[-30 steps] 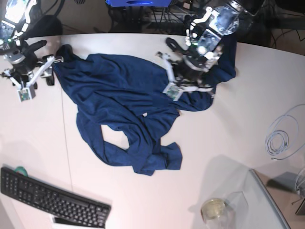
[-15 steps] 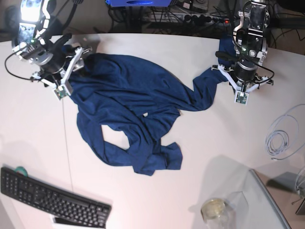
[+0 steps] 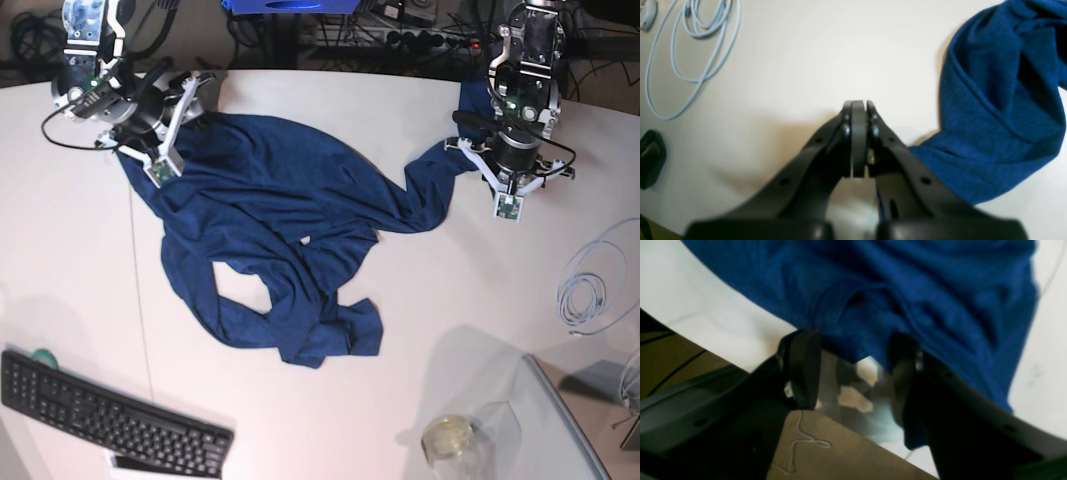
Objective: Layout the t-shirt on the table in an organized manner, then fold the t-shirt properly
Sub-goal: 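Grasp the shirt edges with both grippers and pull them apart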
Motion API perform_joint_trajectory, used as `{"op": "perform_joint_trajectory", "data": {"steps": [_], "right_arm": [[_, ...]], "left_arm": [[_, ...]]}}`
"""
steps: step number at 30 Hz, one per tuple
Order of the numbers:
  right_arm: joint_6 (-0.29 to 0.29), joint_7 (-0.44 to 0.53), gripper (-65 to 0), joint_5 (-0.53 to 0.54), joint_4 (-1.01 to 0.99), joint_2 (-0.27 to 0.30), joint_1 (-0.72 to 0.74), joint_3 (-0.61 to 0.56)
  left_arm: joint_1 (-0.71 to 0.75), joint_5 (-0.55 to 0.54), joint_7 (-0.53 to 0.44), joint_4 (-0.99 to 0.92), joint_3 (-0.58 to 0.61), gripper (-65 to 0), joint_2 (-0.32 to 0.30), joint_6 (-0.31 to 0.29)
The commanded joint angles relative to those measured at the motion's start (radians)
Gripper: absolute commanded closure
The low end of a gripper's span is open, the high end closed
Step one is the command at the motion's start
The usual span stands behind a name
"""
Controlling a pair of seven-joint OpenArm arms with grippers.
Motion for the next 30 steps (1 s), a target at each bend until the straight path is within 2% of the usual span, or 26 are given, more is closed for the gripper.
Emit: {"op": "perform_joint_trajectory", "data": {"steps": [1, 5, 13, 15, 18, 19, 22, 26, 30], "right_arm": [[0.001, 0.019, -31.4, 0.015, 0.014, -0.001, 0.004, 0.0], [0.001, 0.017, -31.4, 0.016, 0.031, -0.003, 0.004, -0.001], [0.001, 0.02, -30.3, 0.015, 0.019, -0.003, 0.023, -0.127], [0.001, 0.019, -24.0, 0.012, 0.022, -0.003, 0.023, -0.132], [0.001, 0.013, -4.7, 0.012, 0.034, 0.005, 0.017, -0.132], [0.001, 0.013, -1.1, 0.012, 0.039, 0.006, 0.011, -0.13], [0.001, -0.003, -1.4, 0.012, 0.056, 0.006, -0.004, -0.13], [0.001, -0.107, -0.9, 0.015, 0.057, 0.008, -0.01, -0.13], [0.001, -0.125, -0.9, 0.015, 0.051, 0.008, -0.026, -0.13]], "left_arm": [[-0.005, 0.005, -0.016, 0.015, -0.006, 0.0, -0.01, 0.008], [-0.005, 0.005, -0.016, 0.013, -0.006, 0.0, -0.01, 0.008], [-0.006, 0.005, -0.016, 0.013, -0.007, 0.0, -0.01, 0.008], [-0.006, 0.005, -0.016, 0.012, -0.007, 0.0, -0.01, 0.008], [-0.006, 0.011, -0.016, 0.012, -0.007, 0.0, -0.013, 0.008], [-0.006, 0.011, -0.016, 0.012, -0.007, 0.0, -0.013, 0.008], [-0.008, 0.011, -0.016, 0.012, -0.009, 0.0, -0.013, 0.008], [-0.037, 0.014, -0.016, -0.016, -0.007, 0.0, -0.013, 0.008], [-0.081, 0.007, -0.016, -0.063, -0.007, 0.0, -0.012, 0.008]]}}
